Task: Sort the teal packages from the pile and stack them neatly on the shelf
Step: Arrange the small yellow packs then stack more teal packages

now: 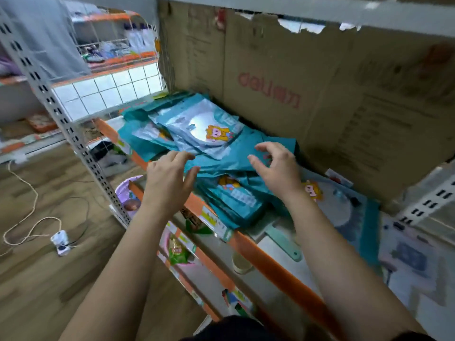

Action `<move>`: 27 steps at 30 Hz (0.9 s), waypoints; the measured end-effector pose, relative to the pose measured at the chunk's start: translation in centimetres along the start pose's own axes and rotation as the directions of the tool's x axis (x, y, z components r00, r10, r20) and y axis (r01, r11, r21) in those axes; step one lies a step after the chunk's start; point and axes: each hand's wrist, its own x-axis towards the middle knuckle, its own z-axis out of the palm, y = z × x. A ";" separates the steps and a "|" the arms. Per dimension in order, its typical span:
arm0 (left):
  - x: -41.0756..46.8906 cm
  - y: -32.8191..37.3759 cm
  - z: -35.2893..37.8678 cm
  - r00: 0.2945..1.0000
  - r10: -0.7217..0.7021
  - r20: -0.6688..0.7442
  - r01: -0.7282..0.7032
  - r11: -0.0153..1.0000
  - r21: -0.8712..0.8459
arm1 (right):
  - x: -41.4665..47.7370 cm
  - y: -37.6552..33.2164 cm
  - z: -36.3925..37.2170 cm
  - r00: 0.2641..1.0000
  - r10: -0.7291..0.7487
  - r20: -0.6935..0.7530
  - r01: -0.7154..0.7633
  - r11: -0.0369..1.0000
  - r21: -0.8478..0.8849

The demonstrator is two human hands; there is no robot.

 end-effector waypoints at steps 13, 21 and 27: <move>10.1 -11.0 1.1 0.996 0.073 0.042 -0.069 0.993 -0.093 | 16.5 -1.8 11.6 0.919 0.213 0.332 -0.063 0.911 -0.408; 14.3 -15.9 1.9 0.973 0.199 0.119 -0.172 0.963 -0.206 | 18.5 -1.3 12.9 0.875 0.463 0.143 -0.357 0.815 -0.457; 15.7 -16.9 3.0 0.947 0.301 0.114 -0.260 0.923 -0.284 | 16.6 0.0 10.0 0.791 0.584 -0.183 -0.612 0.763 -0.209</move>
